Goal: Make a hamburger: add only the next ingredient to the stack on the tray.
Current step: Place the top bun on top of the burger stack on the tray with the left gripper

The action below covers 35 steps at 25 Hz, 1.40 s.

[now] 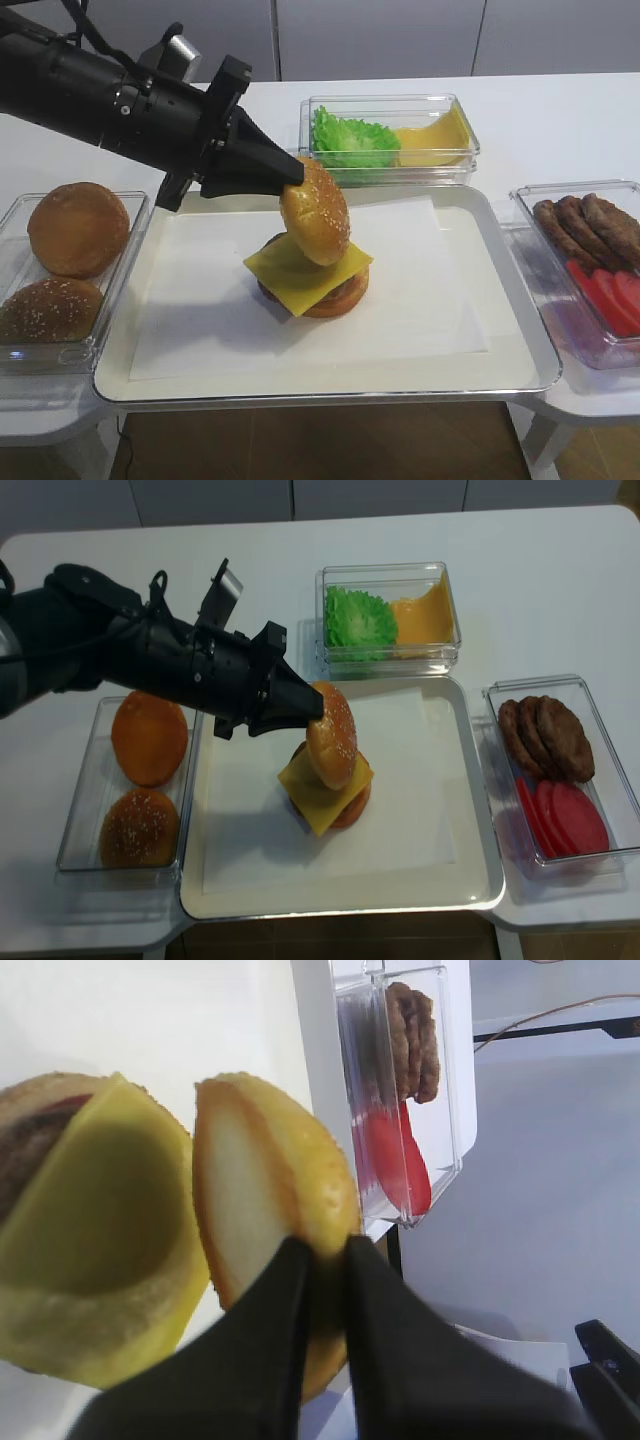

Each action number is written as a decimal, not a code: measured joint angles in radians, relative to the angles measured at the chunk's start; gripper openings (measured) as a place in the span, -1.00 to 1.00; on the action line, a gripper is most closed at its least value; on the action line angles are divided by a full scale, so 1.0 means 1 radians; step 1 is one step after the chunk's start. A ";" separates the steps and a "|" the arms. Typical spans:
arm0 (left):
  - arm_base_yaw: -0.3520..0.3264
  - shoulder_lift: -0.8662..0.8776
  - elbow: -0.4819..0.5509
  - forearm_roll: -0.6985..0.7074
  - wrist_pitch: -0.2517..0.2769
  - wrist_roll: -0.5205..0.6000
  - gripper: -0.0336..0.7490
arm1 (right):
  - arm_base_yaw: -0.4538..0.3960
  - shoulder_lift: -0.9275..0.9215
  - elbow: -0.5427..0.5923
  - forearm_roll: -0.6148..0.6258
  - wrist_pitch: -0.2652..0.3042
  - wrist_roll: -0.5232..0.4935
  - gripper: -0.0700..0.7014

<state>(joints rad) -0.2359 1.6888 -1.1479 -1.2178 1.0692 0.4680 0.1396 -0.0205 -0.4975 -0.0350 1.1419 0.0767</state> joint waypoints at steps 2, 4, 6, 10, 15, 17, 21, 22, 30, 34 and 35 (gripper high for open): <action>0.000 0.000 0.000 0.000 0.002 -0.006 -0.75 | 0.000 0.000 0.000 0.000 0.000 0.000 0.47; 0.000 0.000 0.000 0.000 0.002 -0.010 -0.75 | 0.000 0.000 0.000 0.000 0.000 0.000 0.47; 0.000 0.000 0.000 -0.002 0.004 -0.012 -0.75 | 0.000 0.000 0.000 0.000 0.000 0.000 0.48; 0.000 0.000 0.000 -0.019 0.004 -0.024 -0.75 | 0.000 0.000 0.000 0.000 0.000 0.000 0.47; -0.004 0.000 0.000 -0.019 0.004 -0.040 -0.75 | 0.000 0.000 0.000 0.000 0.000 0.000 0.48; -0.006 0.000 0.000 -0.008 0.004 -0.042 -0.75 | 0.000 0.000 0.000 0.000 0.000 0.000 0.47; -0.012 0.027 0.000 -0.004 0.008 -0.044 -0.75 | 0.000 0.000 0.000 0.000 0.000 0.000 0.48; -0.012 0.034 0.000 -0.016 0.008 -0.043 -0.75 | 0.000 0.000 0.000 0.000 0.000 0.000 0.48; -0.012 0.040 0.000 -0.017 0.006 -0.025 -0.75 | 0.000 0.000 0.000 0.000 0.000 0.003 0.48; -0.012 0.040 0.000 0.040 0.006 -0.032 -0.75 | 0.000 0.000 0.000 0.000 0.000 0.003 0.48; -0.012 0.038 0.000 0.051 0.006 -0.038 -0.75 | 0.000 0.000 0.000 0.000 0.000 0.003 0.47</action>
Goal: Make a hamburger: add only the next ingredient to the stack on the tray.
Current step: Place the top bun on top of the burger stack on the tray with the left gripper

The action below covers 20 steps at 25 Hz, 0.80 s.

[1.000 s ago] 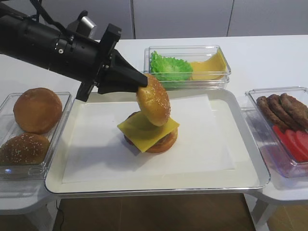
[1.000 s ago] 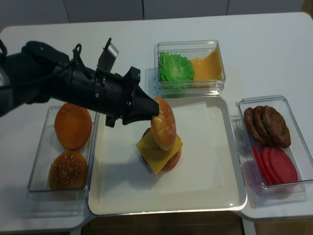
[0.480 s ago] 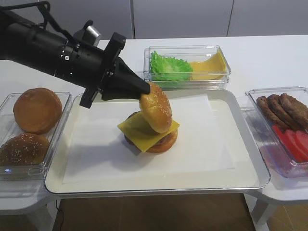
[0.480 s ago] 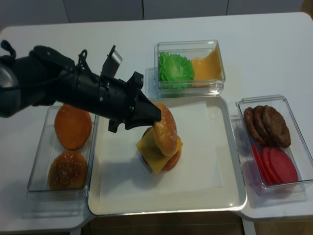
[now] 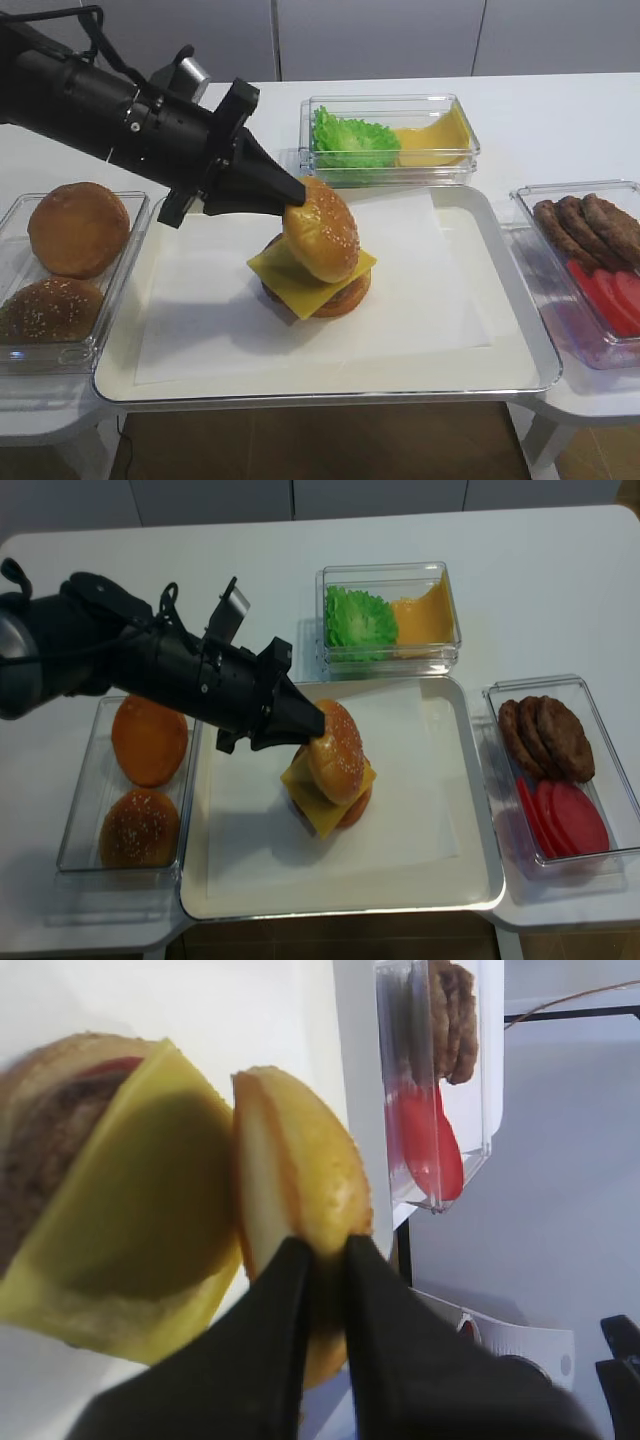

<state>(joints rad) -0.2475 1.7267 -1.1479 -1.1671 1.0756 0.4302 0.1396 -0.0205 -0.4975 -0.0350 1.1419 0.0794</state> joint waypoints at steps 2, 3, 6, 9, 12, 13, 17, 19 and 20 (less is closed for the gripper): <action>0.000 0.000 0.000 0.011 0.000 -0.005 -0.75 | 0.000 0.000 0.000 0.000 0.000 0.000 0.48; 0.000 0.000 0.000 0.012 0.000 -0.007 -0.75 | 0.000 0.000 0.000 0.000 0.000 0.000 0.48; 0.000 0.000 -0.002 0.013 0.000 -0.007 -0.75 | 0.000 0.000 0.000 0.000 0.000 0.000 0.47; 0.000 0.000 -0.002 0.013 0.000 -0.008 -0.75 | 0.000 0.000 0.000 0.000 0.000 0.000 0.47; 0.008 0.000 -0.002 0.018 0.002 -0.008 -0.75 | 0.000 0.000 0.000 0.000 0.000 0.002 0.47; 0.010 0.000 -0.002 0.021 0.002 -0.008 -0.75 | 0.000 0.000 0.000 0.000 0.000 0.002 0.47; 0.014 0.000 -0.002 0.026 0.004 -0.008 -0.75 | 0.000 0.000 0.000 0.000 0.000 0.002 0.48; 0.014 0.000 -0.002 0.028 0.004 -0.008 -0.75 | 0.000 0.000 0.000 0.000 0.000 0.002 0.48; 0.014 0.000 -0.002 0.028 0.004 -0.008 -0.75 | 0.000 0.000 0.000 0.000 0.000 0.002 0.47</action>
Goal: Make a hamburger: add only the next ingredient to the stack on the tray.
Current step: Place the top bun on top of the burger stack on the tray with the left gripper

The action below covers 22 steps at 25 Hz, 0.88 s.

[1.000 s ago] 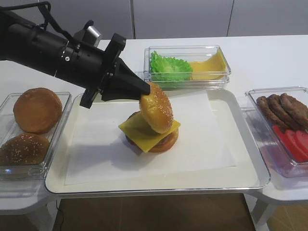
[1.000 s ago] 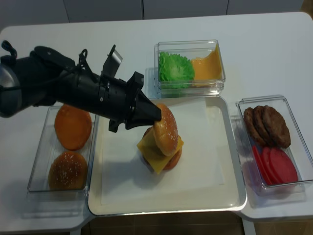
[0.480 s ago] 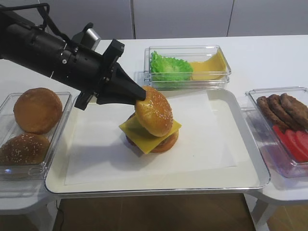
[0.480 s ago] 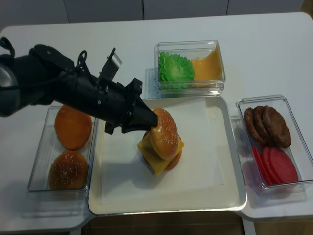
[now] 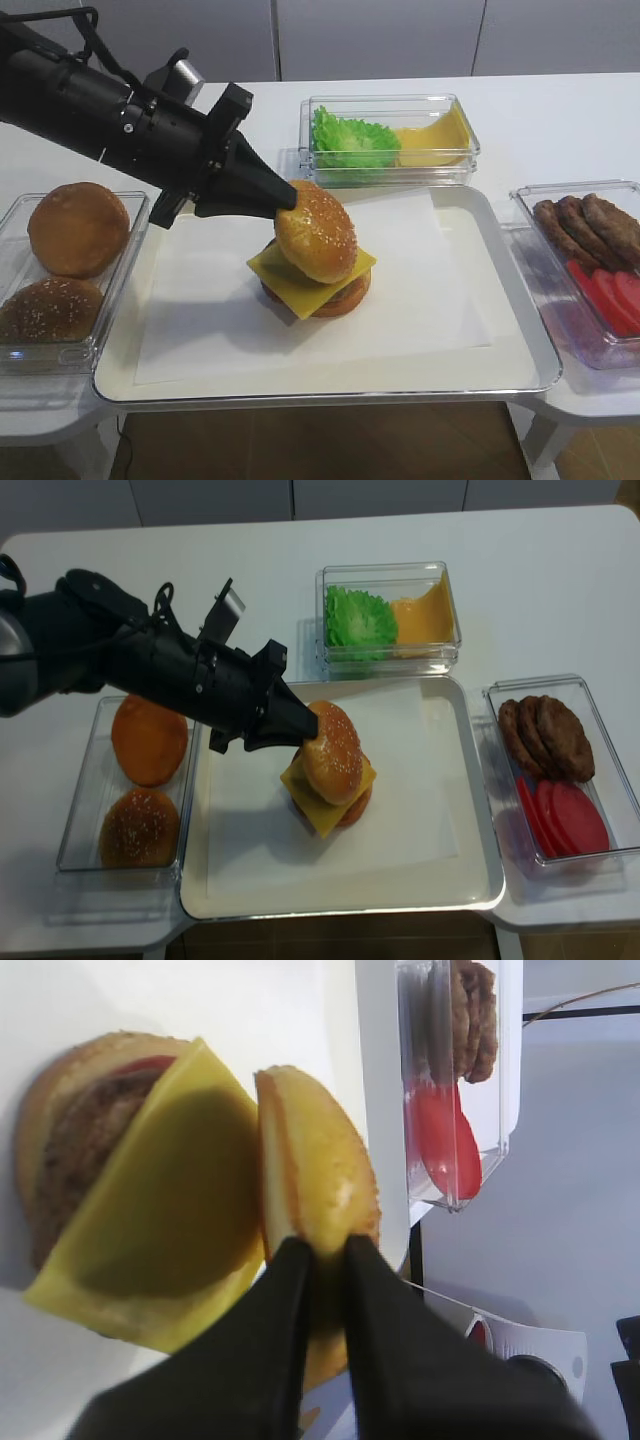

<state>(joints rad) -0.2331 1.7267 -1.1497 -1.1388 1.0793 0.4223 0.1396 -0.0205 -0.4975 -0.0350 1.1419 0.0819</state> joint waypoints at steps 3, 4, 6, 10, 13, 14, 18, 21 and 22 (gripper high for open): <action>0.000 0.000 0.000 0.000 0.000 -0.002 -0.75 | 0.000 0.000 0.000 0.000 0.000 0.000 0.48; 0.000 0.000 0.000 0.000 0.001 -0.002 -0.75 | 0.000 0.000 0.000 0.000 0.000 0.000 0.47; 0.000 0.000 0.000 0.000 0.001 -0.002 -0.75 | 0.000 0.000 0.000 0.000 0.000 0.000 0.47; 0.000 0.000 0.000 0.000 0.002 -0.002 -0.75 | 0.000 0.000 0.000 0.000 0.000 0.000 0.47; 0.000 0.000 0.000 0.000 0.002 -0.002 -0.75 | 0.000 0.000 0.000 0.000 0.000 0.000 0.48; 0.000 0.000 0.000 0.002 0.002 -0.002 -0.75 | 0.000 0.000 0.000 0.000 0.000 0.000 0.47; 0.000 0.000 0.000 0.004 0.004 -0.002 -0.63 | 0.000 0.000 0.000 0.000 0.000 0.000 0.48; 0.002 0.000 0.000 0.014 0.004 -0.002 -0.48 | 0.000 0.000 0.000 0.000 0.000 0.000 0.48; 0.002 0.000 0.000 0.024 0.004 -0.002 -0.42 | 0.000 0.000 0.000 0.000 0.000 0.000 0.47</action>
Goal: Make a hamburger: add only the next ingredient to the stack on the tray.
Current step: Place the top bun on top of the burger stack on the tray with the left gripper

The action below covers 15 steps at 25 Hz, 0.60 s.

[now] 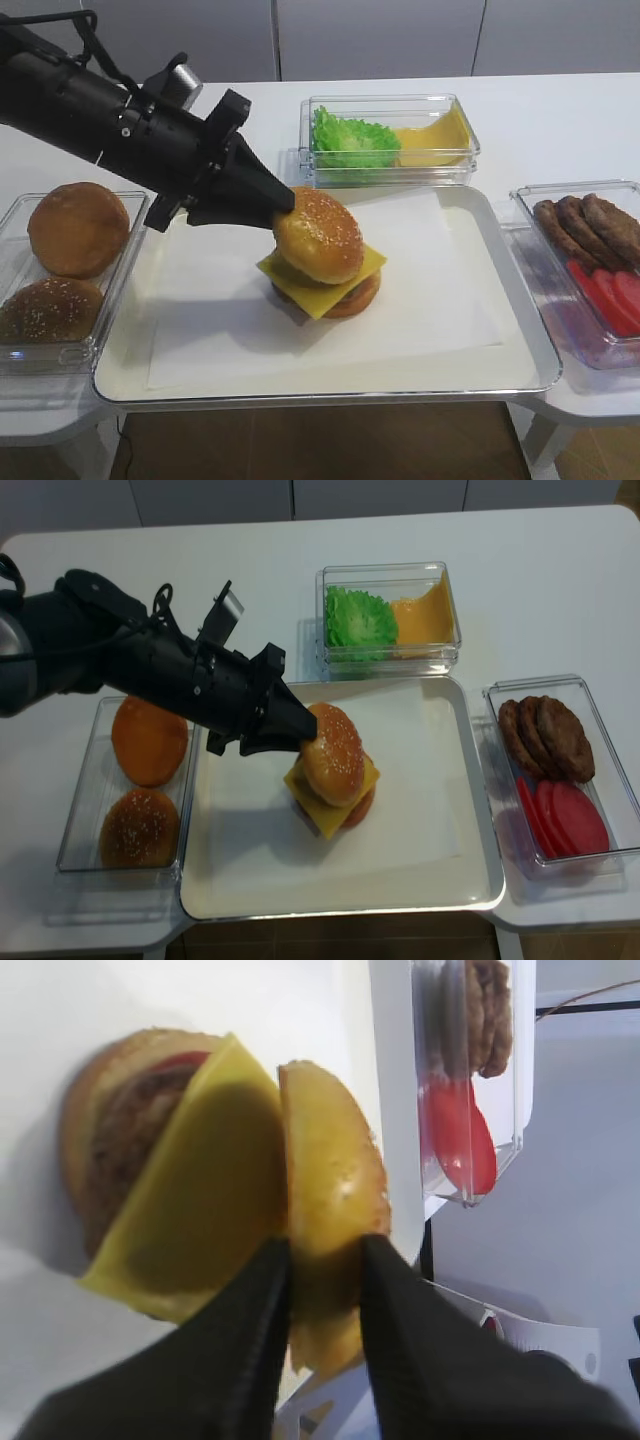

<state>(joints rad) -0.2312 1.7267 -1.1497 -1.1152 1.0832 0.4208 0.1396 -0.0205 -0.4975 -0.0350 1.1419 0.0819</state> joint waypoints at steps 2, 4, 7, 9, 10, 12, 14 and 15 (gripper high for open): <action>0.000 0.002 0.000 0.016 0.000 0.000 -0.31 | 0.000 0.000 0.000 0.000 0.000 0.000 0.47; 0.000 0.002 0.000 0.028 0.000 0.000 -0.15 | 0.000 0.000 0.000 0.000 0.000 0.000 0.48; 0.000 0.002 0.000 0.038 0.000 0.000 0.01 | 0.000 0.000 0.000 0.000 0.000 0.000 0.47; 0.000 0.002 0.000 0.038 0.000 0.000 0.05 | 0.000 0.000 0.000 0.000 0.000 0.000 0.47; 0.000 0.002 0.000 0.038 0.000 0.000 0.06 | 0.000 0.000 0.000 0.000 0.000 0.000 0.48; 0.000 0.002 0.000 0.038 0.000 0.000 0.08 | 0.000 0.000 0.000 0.000 0.000 0.000 0.47; 0.000 0.002 0.000 0.038 -0.004 0.000 0.14 | 0.000 0.000 0.000 0.000 0.000 0.000 0.48; 0.000 0.002 0.000 0.038 -0.009 0.000 0.19 | 0.000 0.000 0.000 0.000 0.000 0.000 0.47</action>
<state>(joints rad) -0.2312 1.7287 -1.1497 -1.0777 1.0742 0.4208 0.1396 -0.0205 -0.4975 -0.0350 1.1419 0.0819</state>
